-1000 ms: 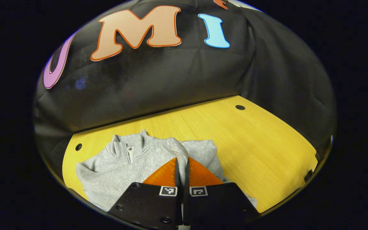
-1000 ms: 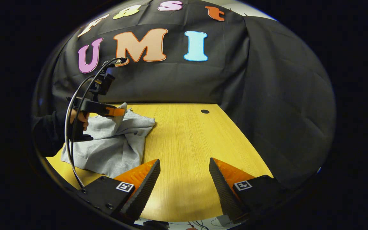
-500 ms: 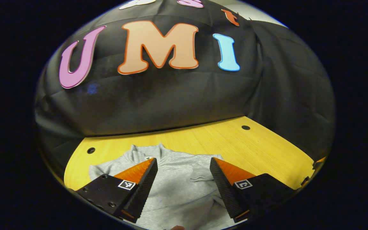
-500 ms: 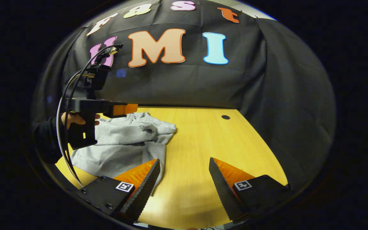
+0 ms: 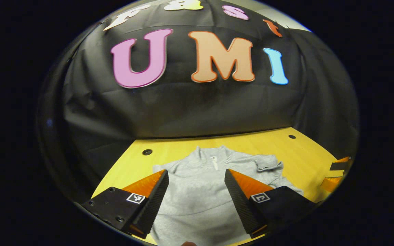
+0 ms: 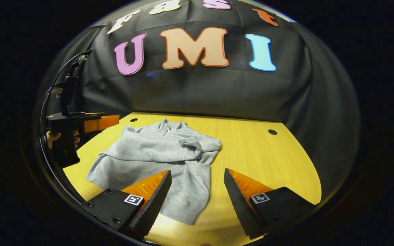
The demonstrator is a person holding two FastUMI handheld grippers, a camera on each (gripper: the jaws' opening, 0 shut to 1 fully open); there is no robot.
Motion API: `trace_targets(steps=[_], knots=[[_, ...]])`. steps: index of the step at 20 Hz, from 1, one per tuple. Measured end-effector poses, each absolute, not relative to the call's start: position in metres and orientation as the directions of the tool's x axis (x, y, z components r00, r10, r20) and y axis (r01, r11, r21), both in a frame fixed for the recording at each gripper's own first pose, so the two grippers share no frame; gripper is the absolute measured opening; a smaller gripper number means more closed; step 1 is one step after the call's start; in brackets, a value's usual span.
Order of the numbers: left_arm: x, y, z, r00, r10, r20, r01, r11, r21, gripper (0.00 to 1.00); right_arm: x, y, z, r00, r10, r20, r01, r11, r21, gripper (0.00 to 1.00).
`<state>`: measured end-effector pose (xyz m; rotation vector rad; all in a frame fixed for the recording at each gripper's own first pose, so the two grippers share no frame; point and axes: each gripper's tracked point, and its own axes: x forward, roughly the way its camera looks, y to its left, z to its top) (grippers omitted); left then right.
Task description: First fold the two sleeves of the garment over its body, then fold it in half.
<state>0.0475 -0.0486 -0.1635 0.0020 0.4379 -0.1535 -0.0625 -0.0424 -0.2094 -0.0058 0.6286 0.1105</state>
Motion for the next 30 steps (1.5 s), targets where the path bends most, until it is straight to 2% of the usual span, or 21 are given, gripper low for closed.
trace_targets(steps=[6, 9, 13, 19, 23, 25, 26, 29, 30], knots=[[-0.022, 0.016, -0.212, 0.833, -0.046, -0.551, 0.031, 0.999, -0.036, 0.96, -0.067, -0.039, -0.235, 0.781, 0.097, -0.617, -0.119, 0.993, 0.006, 0.98], [-0.06, 0.032, -0.248, 0.763, -0.037, -0.646, 0.01, 0.999, -0.046, 0.96, -0.082, -0.041, -0.258, 0.753, 0.087, -0.652, -0.122, 0.992, -0.009, 0.98], [-0.077, 0.039, -0.277, 0.717, -0.032, -0.696, 0.006, 0.999, -0.039, 0.96, -0.103, -0.043, -0.291, 0.701, 0.07, -0.71, -0.118, 0.993, -0.019, 0.98], [-0.098, 0.045, -0.313, 0.661, -0.023, -0.75, -0.049, 0.996, -0.073, 0.97, -0.115, -0.031, -0.324, 0.631, 0.074, -0.772, -0.109, 0.994, 0.006, 0.98], [-0.107, 0.04, -0.334, 0.613, -0.045, -0.789, -0.063, 0.992, -0.106, 0.96, -0.119, -0.034, -0.339, 0.601, 0.037, -0.799, -0.081, 0.997, -0.015, 0.99], [-0.1, 0.04, -0.333, 0.642, -0.044, -0.765, -0.048, 0.994, -0.097, 0.98, -0.125, -0.036, -0.347, 0.569, 0.017, -0.822, -0.055, 0.998, -0.018, 0.99], [-0.103, 0.04, -0.336, 0.629, -0.045, -0.776, -0.047, 0.994, -0.096, 0.96, -0.127, -0.035, -0.351, 0.557, 0.026, -0.83, -0.043, 0.999, 0.002, 0.98], [-0.103, 0.04, -0.332, 0.667, -0.029, -0.744, -0.068, 0.993, -0.1, 0.95, -0.126, -0.035, -0.353, 0.553, 0.025, -0.833, -0.006, 1.0, 0.026, 0.98], [-0.101, 0.038, -0.334, 0.671, -0.036, -0.74, -0.061, 0.993, -0.103, 0.96, -0.127, -0.032, -0.353, 0.549, 0.025, -0.836, 0.004, 0.999, 0.032, 0.8]])
